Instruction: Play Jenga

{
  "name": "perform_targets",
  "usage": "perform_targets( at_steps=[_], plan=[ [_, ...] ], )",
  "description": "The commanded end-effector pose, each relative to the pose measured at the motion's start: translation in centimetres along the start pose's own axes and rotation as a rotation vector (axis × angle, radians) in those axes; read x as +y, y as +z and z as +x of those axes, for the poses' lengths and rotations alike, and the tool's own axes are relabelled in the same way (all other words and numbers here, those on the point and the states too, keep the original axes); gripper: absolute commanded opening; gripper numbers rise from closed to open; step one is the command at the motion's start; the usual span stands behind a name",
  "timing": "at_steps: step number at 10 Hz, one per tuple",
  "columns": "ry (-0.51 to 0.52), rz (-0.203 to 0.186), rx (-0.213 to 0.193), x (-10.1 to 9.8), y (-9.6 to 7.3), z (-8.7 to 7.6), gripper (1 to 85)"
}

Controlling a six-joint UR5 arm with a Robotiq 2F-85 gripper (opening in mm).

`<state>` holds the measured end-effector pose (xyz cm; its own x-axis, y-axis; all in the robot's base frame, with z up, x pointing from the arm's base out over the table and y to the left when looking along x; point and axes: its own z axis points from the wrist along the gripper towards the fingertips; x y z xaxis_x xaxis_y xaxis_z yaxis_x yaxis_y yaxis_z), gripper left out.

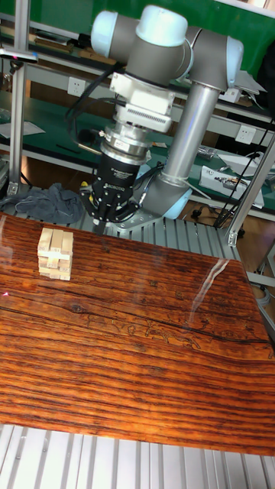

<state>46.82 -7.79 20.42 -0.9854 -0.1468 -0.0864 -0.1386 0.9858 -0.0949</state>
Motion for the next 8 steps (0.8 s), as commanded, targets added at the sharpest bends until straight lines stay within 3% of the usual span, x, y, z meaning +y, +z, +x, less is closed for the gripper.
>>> perform_targets(
  at_steps=[1,4,8],
  plan=[
    [0.017,0.0,0.08,-0.9,0.3,2.9,9.3],
    [0.049,-0.004,0.071,-1.9,1.7,3.6,13.0],
    [0.047,-0.034,0.055,-1.7,2.3,3.8,15.0]
  ],
)
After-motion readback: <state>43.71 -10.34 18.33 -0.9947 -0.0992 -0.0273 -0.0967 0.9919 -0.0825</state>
